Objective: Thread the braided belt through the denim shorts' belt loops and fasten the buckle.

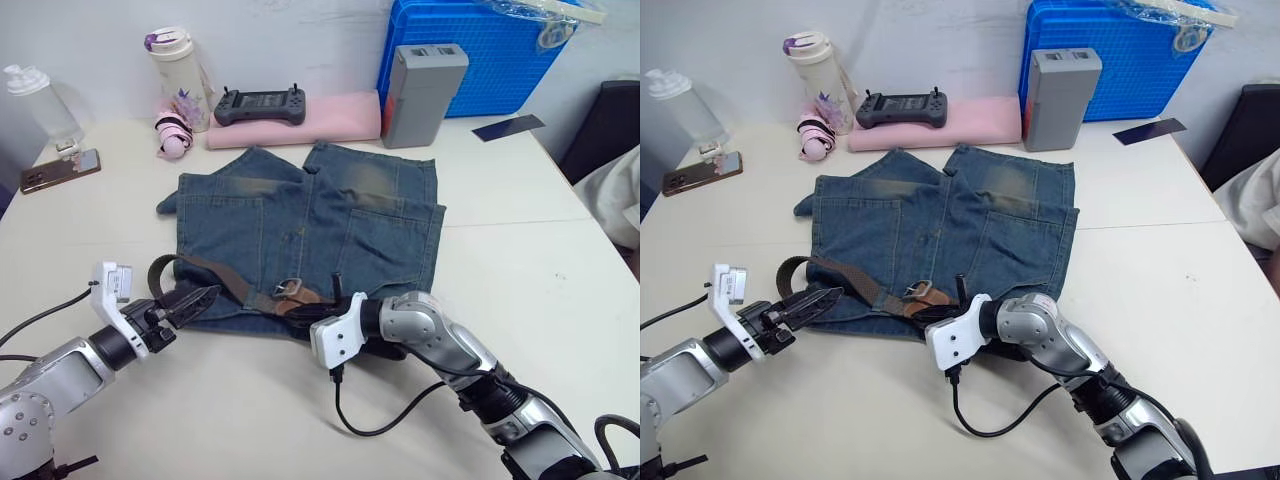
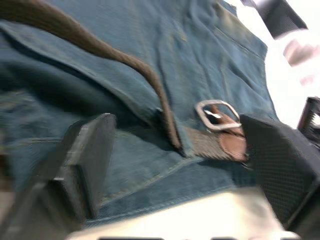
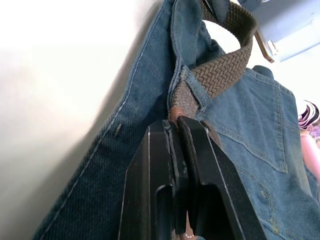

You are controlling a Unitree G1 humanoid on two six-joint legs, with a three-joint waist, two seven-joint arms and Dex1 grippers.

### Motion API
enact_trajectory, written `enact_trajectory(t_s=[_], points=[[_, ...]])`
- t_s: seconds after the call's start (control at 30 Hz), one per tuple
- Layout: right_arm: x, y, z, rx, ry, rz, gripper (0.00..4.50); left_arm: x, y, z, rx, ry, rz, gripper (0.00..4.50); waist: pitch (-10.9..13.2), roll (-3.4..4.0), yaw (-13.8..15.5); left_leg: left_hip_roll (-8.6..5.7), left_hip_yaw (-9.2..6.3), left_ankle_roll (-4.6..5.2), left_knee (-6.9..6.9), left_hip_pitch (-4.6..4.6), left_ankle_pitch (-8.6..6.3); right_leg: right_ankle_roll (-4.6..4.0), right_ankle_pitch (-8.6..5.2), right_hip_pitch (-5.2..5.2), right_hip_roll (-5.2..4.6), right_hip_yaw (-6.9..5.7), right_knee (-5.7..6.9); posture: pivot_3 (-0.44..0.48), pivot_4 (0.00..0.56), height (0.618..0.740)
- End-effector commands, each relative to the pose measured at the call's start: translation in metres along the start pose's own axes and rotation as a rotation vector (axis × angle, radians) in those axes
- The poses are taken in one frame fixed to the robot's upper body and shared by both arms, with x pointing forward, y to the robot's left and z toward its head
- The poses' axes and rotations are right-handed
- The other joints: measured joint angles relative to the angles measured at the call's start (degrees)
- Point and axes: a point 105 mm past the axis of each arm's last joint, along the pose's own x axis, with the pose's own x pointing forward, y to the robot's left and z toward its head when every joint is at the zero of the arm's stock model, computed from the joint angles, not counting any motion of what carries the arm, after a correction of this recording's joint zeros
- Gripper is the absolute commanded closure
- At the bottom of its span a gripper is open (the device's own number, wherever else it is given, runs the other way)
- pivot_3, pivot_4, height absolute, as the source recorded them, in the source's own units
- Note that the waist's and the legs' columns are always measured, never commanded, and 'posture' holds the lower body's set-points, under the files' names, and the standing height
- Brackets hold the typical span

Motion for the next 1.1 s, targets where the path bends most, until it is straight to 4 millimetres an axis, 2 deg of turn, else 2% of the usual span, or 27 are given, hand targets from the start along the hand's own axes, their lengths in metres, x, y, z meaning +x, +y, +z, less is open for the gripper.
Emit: enact_trajectory(t_s=[0.03,0.2,0.23,0.33,0.6,0.67,0.8,0.87,0.93,1.0,1.1], points=[[-0.007,-0.008,0.01,-0.017,-0.045,-0.042,4.5,0.008,-0.002,-0.014,0.141,0.077,0.036,2.05,0.0,0.0,-0.1,0.0,0.0,0.0,0.0,0.0,0.0,-0.01,0.01,0.0,0.01,0.0,0.0,0.0,0.15,0.718],[-0.016,-0.015,0.016,-0.022,-0.067,-0.07,4.5,0.013,0.013,-0.055,0.261,0.218,0.116,4.36,0.0,0.01,-0.1,0.01,0.01,0.01,-0.11,0.0,-0.01,-0.02,0.01,-0.05,0.06,0.07,-0.07,0.0,0.15,0.718],[-0.018,-0.016,0.017,-0.022,-0.068,-0.074,4.5,0.013,0.014,-0.061,0.278,0.237,0.117,4.44,0.0,0.04,-0.1,0.04,0.0,0.01,-0.13,0.0,-0.01,-0.02,0.01,-0.04,0.06,0.06,-0.08,0.0,0.15,0.718],[-0.029,-0.023,0.022,-0.023,-0.072,-0.09,4.5,0.014,0.016,-0.075,0.314,0.269,0.12,4.44,0.0,0.08,0.1,0.04,0.0,0.01,-0.13,0.02,-0.01,-0.02,0.01,0.01,0.05,0.05,-0.12,0.0,0.15,0.718],[-0.069,-0.045,0.04,0.011,-0.066,-0.12,4.5,0.02,0.014,-0.087,0.384,0.29,0.099,4.44,0.0,0.15,1.2,0.04,-0.01,0.01,-0.13,0.09,-0.01,-0.02,0.02,0.09,0.03,0.14,-0.12,0.0,0.15,0.718],[-0.079,-0.058,0.04,0.058,-0.057,-0.16,4.5,0.02,0.012,-0.089,0.405,0.297,0.087,4.44,0.0,0.15,1.3,0.05,-0.02,0.01,-0.13,0.09,-0.01,-0.02,0.02,0.1,0.03,0.16,-0.13,0.0,0.15,0.718],[-0.103,-0.096,0.028,0.106,-0.001,-0.264,4.5,0.022,0.011,-0.092,0.44,0.305,0.07,4.44,0.0,0.2,1.4,0.04,-0.02,0.02,-0.13,0.08,0.0,-0.05,0.1,0.13,0.01,0.16,-0.19,0.0,0.15,0.718],[-0.106,-0.103,0.024,0.107,0.016,-0.275,4.5,0.022,0.011,-0.092,0.469,0.306,0.071,4.44,0.0,0.22,1.4,0.04,-0.02,0.03,-0.13,0.08,0.01,-0.05,0.13,0.14,0.01,0.15,-0.22,0.0,0.15,0.718],[-0.104,-0.102,0.023,0.111,0.017,-0.272,4.5,0.023,0.012,-0.087,0.49,0.284,0.078,4.44,0.0,0.22,1.5,0.08,-0.09,0.04,-0.18,0.08,0.01,-0.06,0.13,0.17,0.01,0.16,-0.29,0.0,0.15,0.718],[-0.1,-0.099,0.023,0.115,0.013,-0.254,4.5,0.023,0.008,-0.072,0.521,0.233,0.062,4.44,0.1,0.28,1.5,0.08,-0.11,0.04,-0.2,0.02,0.01,-0.06,0.13,0.14,0.0,0.16,-0.33,0.0,0.15,0.718],[-0.091,-0.093,0.024,0.131,0.003,-0.231,4.5,0.016,-0.002,-0.041,0.561,0.169,-0.011,3.64,0.1,0.26,1.4,0.08,-0.12,0.05,-0.2,-0.02,0.01,-0.06,0.13,0.09,0.0,0.14,-0.34,0.0,0.15,0.718]])
